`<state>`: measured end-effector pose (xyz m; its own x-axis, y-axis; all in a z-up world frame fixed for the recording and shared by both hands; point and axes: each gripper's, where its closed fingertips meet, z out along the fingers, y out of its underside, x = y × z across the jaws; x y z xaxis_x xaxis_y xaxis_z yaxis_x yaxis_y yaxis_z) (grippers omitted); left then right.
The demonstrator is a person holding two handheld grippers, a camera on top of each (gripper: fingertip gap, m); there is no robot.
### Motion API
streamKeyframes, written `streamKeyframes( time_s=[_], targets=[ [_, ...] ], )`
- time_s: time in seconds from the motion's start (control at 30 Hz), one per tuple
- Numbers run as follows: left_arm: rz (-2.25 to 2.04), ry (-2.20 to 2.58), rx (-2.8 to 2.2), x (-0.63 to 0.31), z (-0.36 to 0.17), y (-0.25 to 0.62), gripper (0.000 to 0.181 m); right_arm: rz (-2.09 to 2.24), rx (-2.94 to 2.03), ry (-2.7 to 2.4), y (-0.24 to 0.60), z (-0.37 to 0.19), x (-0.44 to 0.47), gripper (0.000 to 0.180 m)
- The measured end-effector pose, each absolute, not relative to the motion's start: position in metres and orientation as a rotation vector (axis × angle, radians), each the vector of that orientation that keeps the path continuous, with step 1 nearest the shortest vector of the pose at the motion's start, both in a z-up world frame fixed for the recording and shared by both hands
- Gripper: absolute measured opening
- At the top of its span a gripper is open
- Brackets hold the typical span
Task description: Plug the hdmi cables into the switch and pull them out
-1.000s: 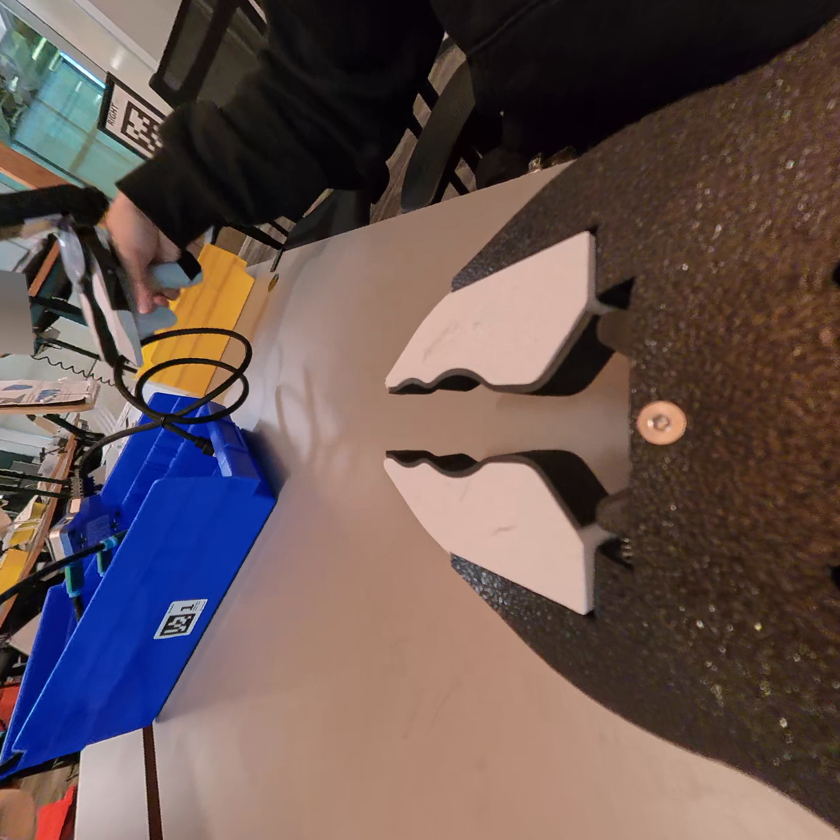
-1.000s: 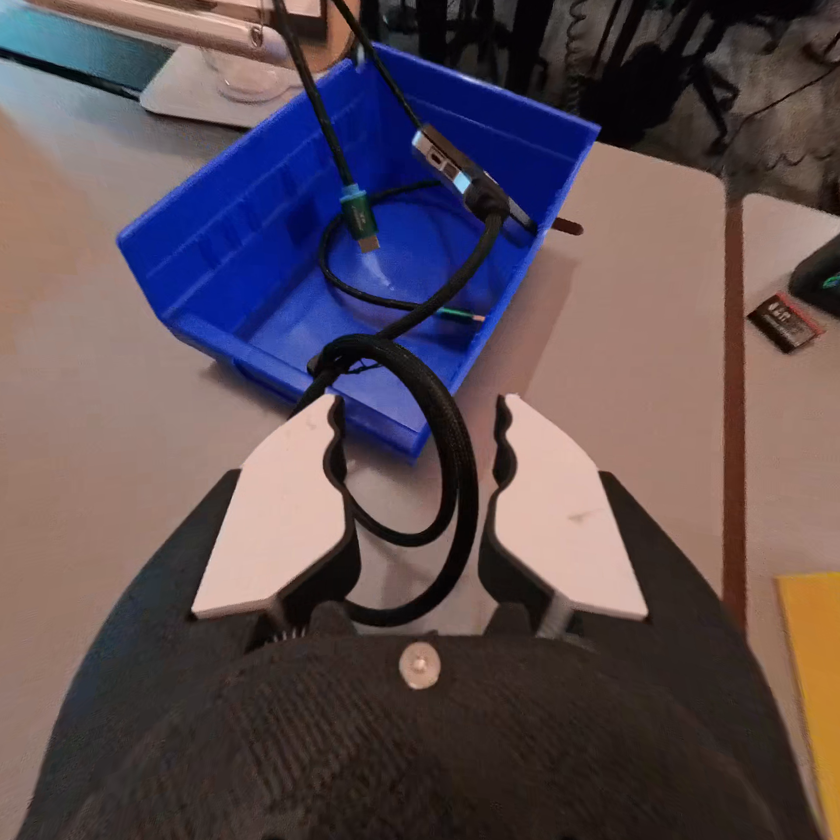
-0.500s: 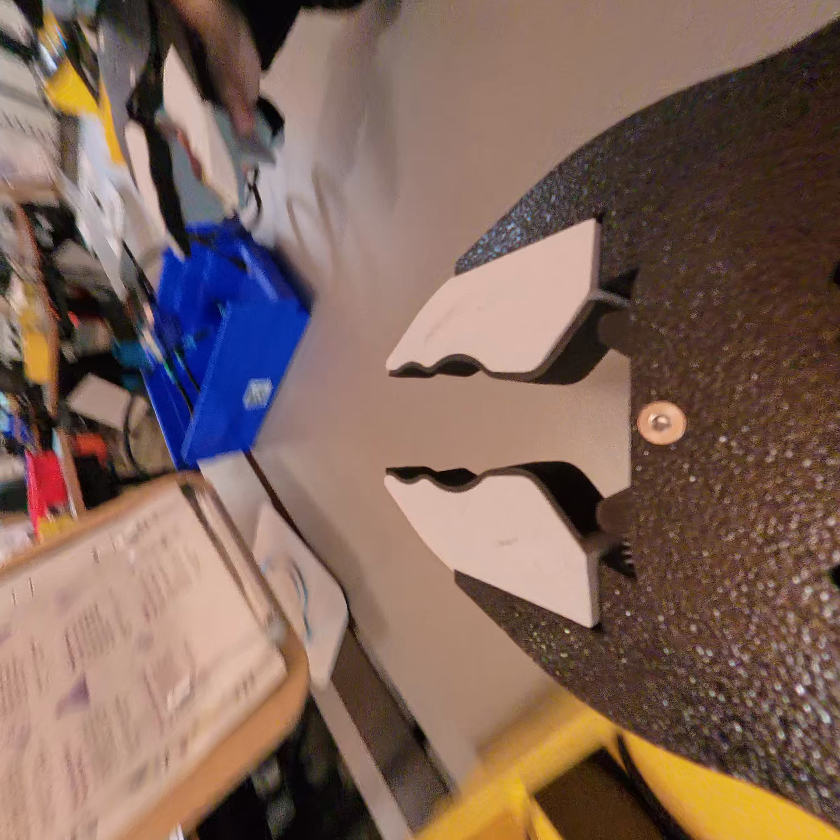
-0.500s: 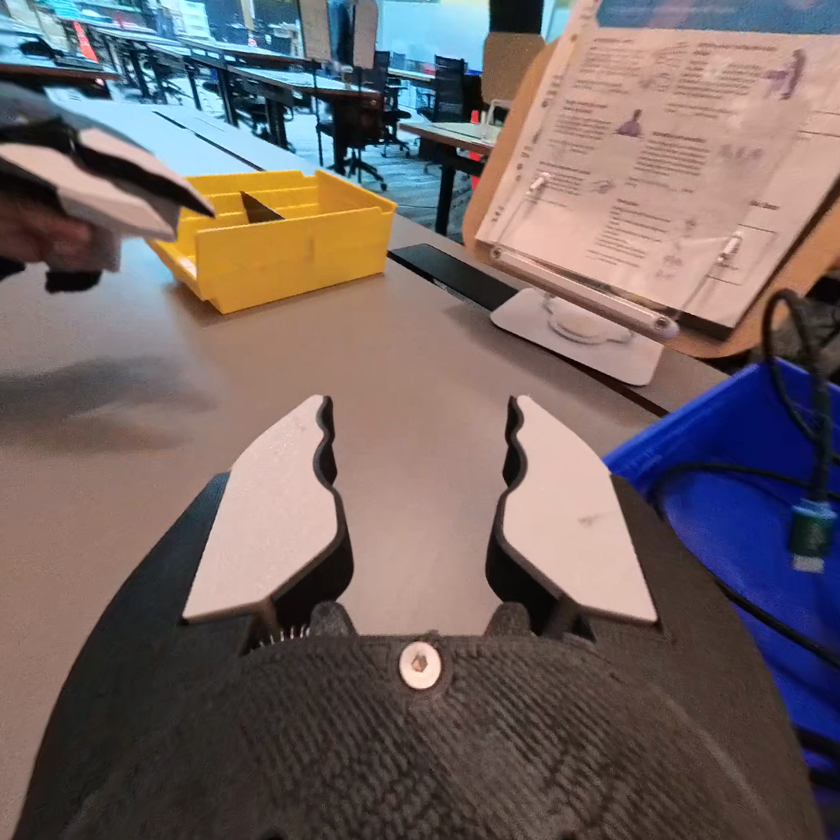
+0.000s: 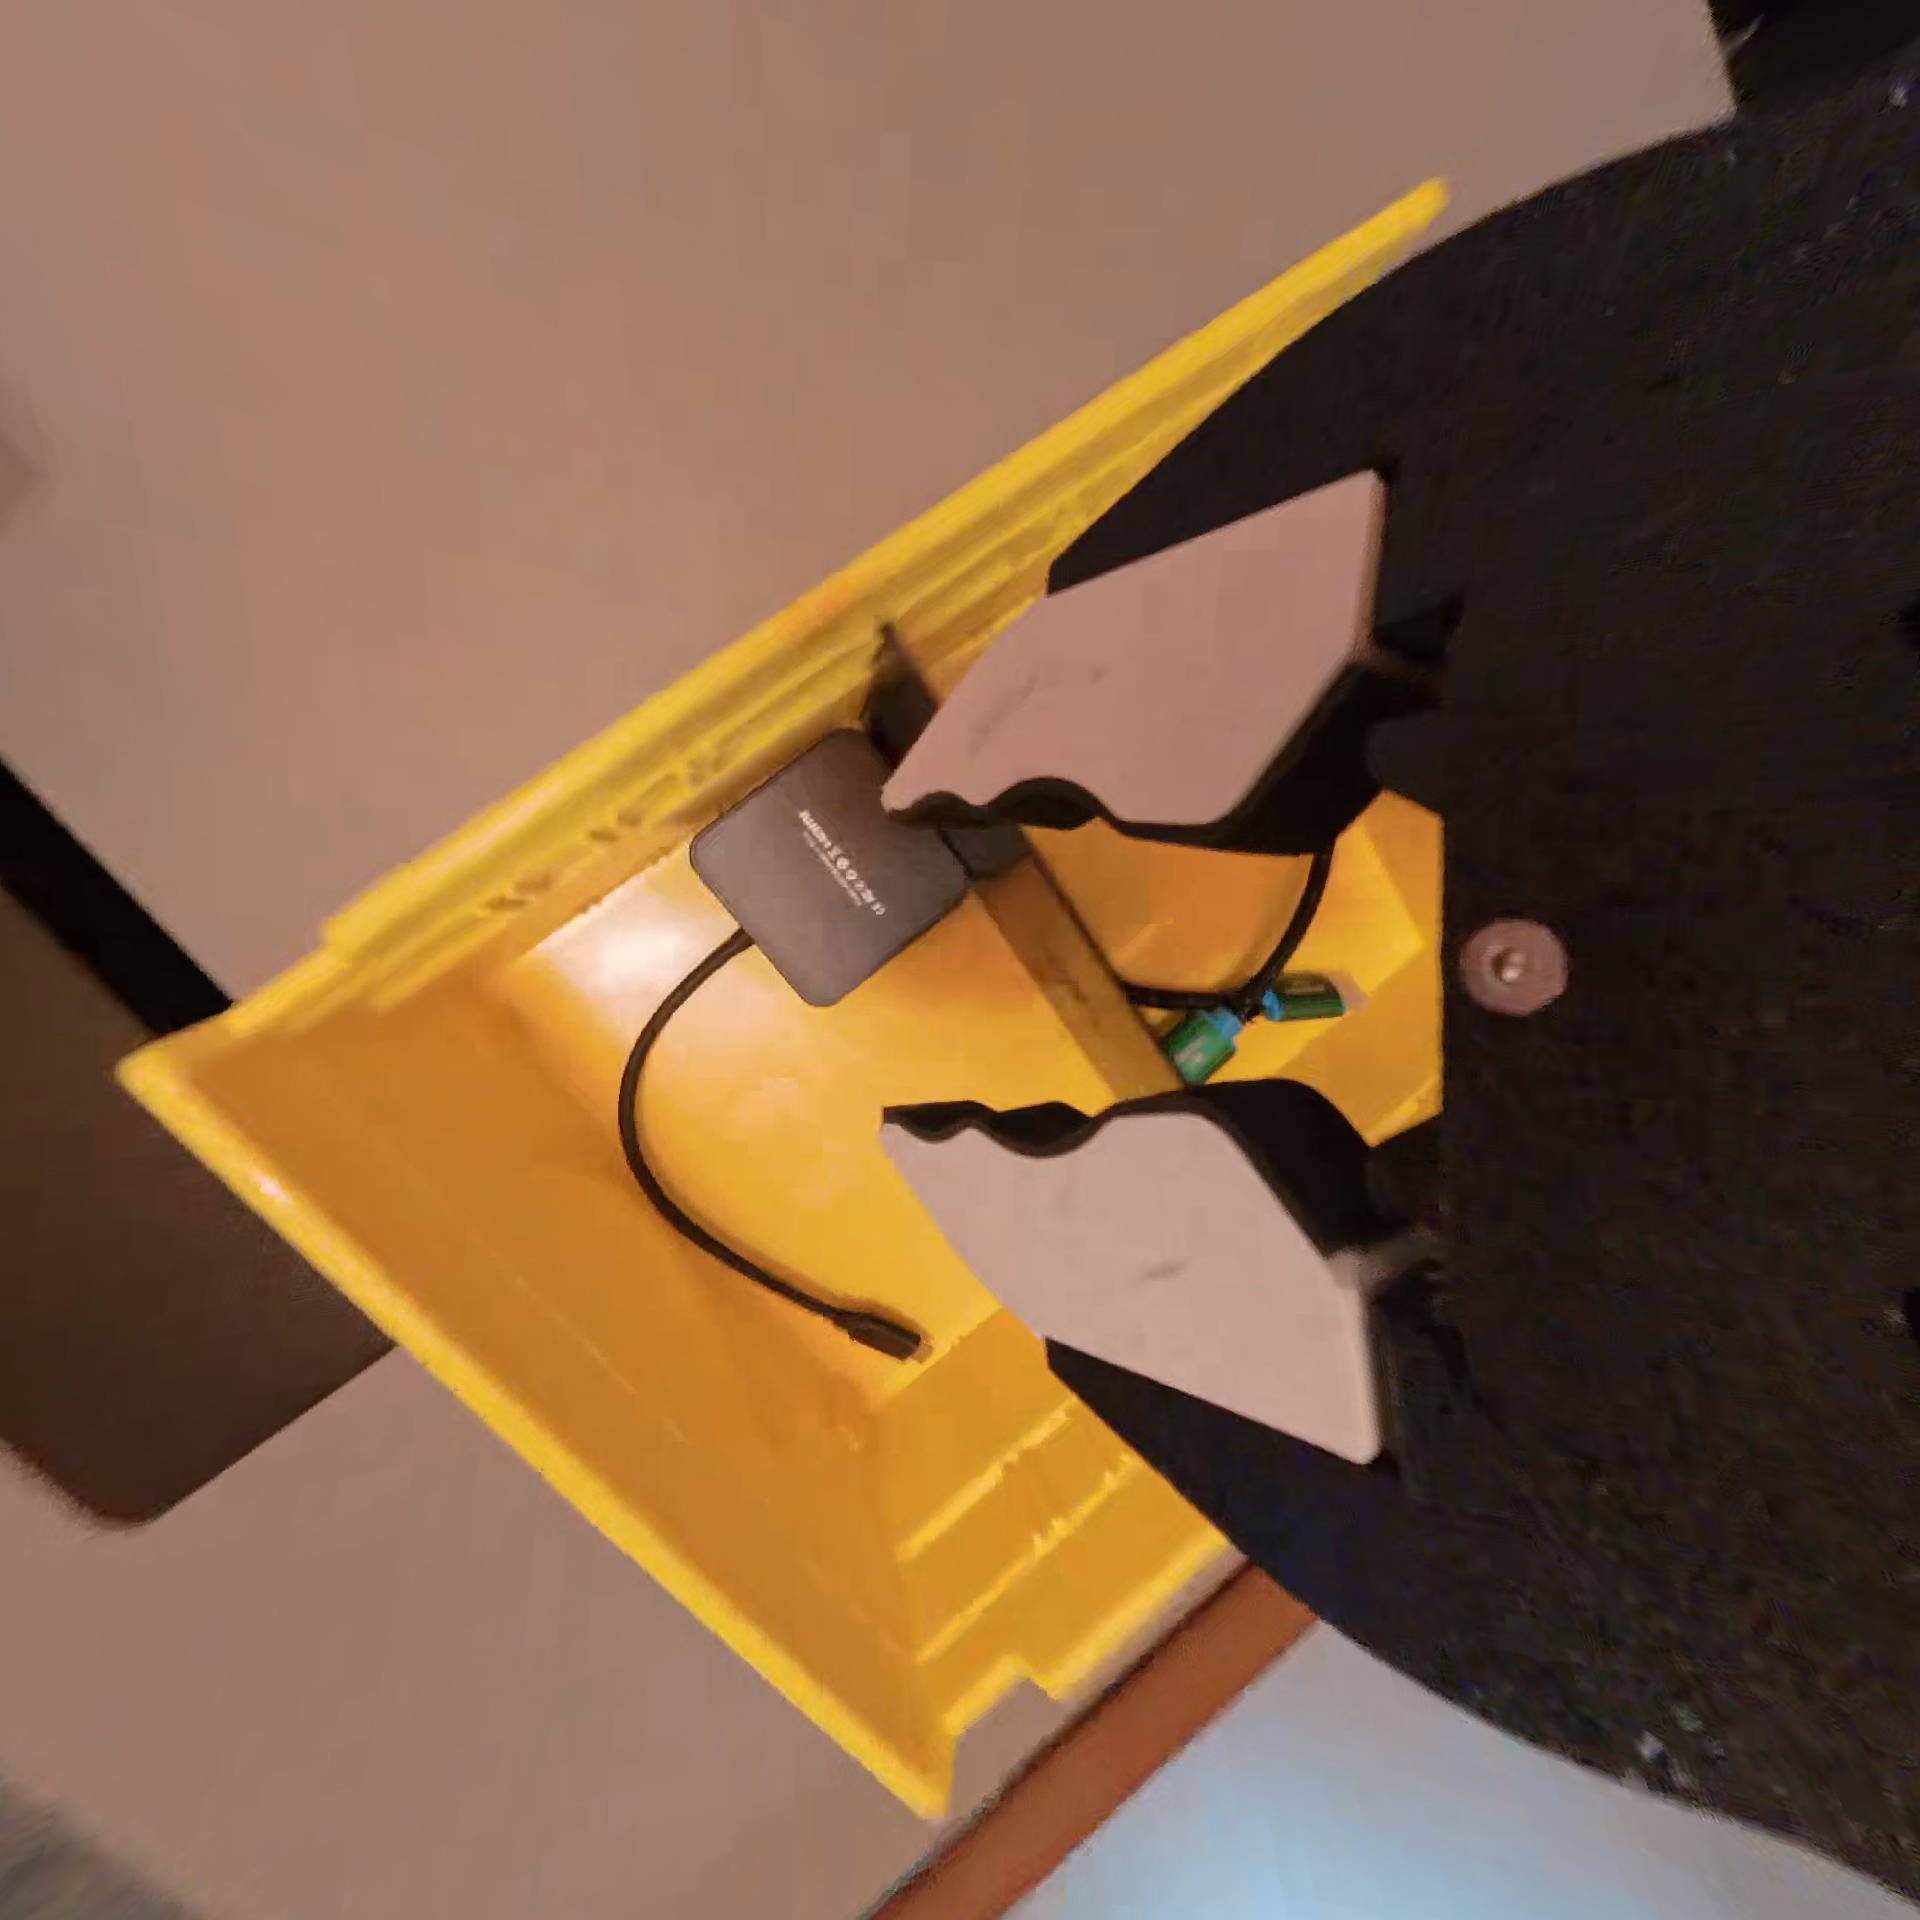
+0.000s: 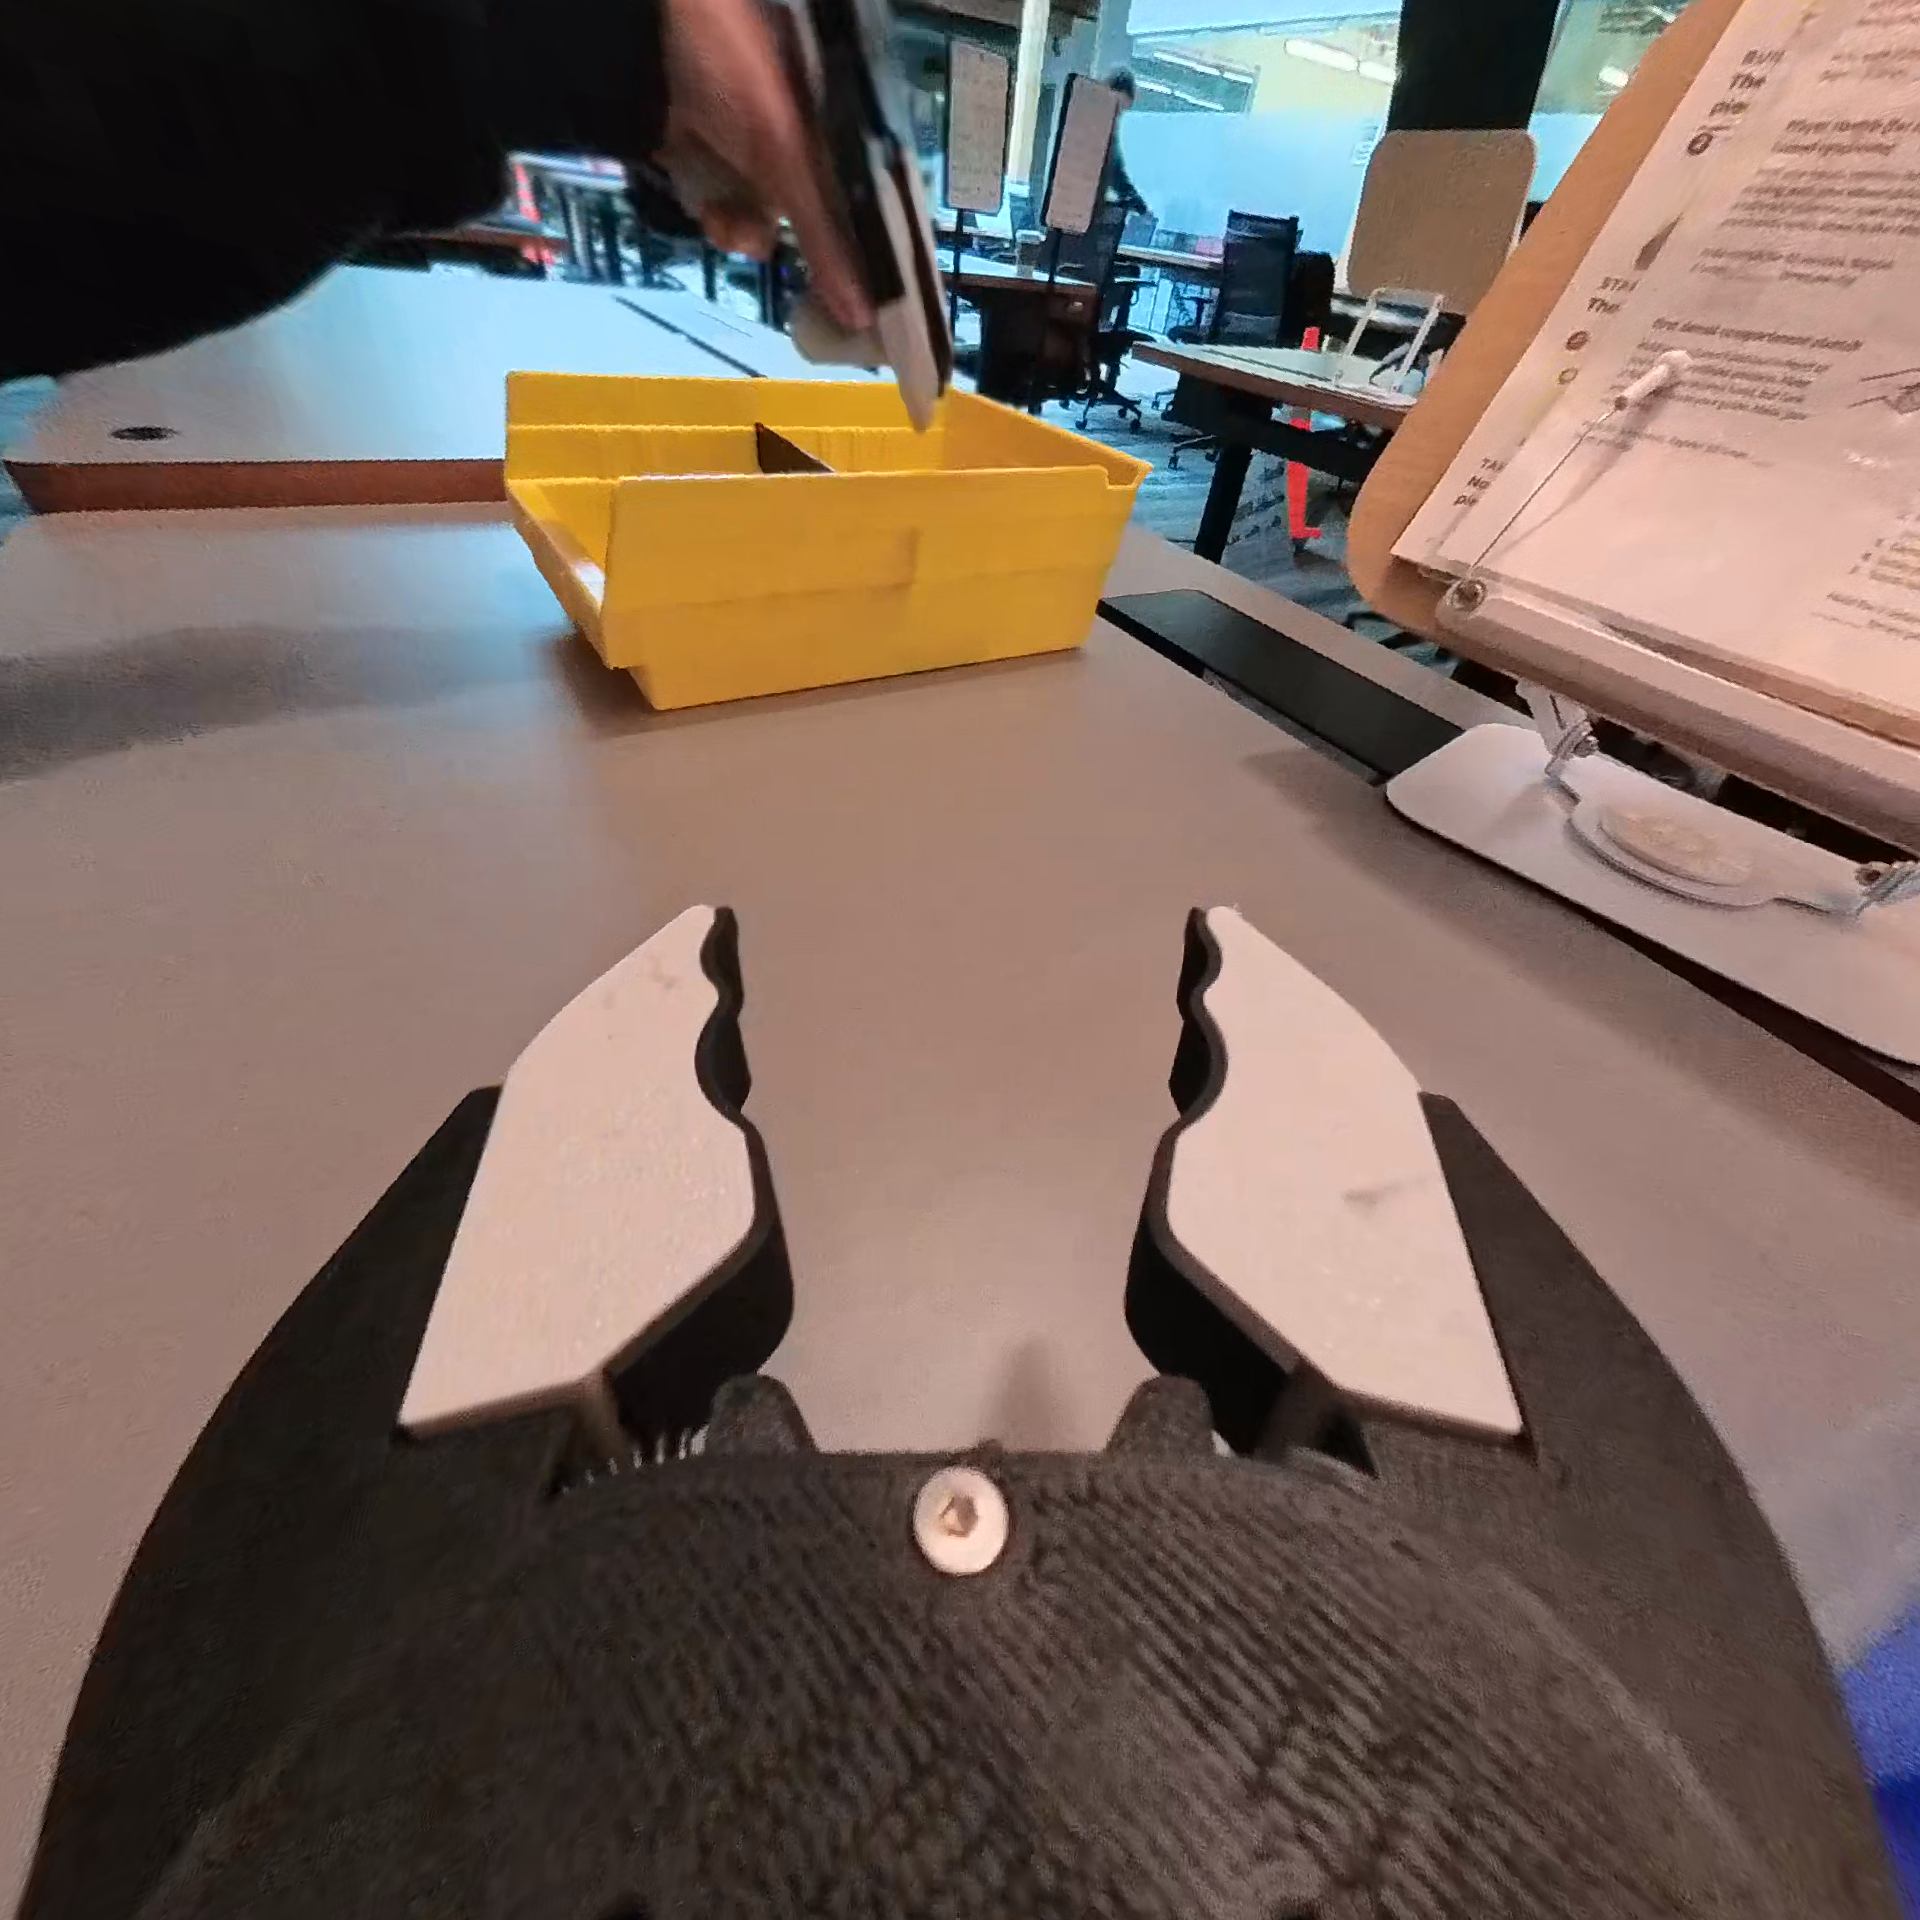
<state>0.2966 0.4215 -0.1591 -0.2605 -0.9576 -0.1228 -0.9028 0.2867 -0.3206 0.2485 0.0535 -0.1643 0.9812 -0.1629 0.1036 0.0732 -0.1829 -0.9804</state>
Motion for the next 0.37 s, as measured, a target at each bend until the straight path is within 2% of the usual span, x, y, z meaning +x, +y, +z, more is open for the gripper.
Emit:
streamKeyframes(
  time_s=[0.03,0.23,0.37],
  targets=[
    [-0.236,2.302,-1.755,0.303,-0.174,0.423,0.050,-0.205,-1.741,0.051,0.053,-0.166,0.247,0.081],
    [-0.120,2.367,-1.999,0.328,-0.246,0.436,0.046,-0.143,-1.679,0.079,0.046,-0.167,0.246,0.083],
    [-0.344,2.271,-2.131,0.350,-0.259,0.428,0.045,-0.119,-1.668,0.099,0.044,-0.166,0.246,0.083]
  ],
)
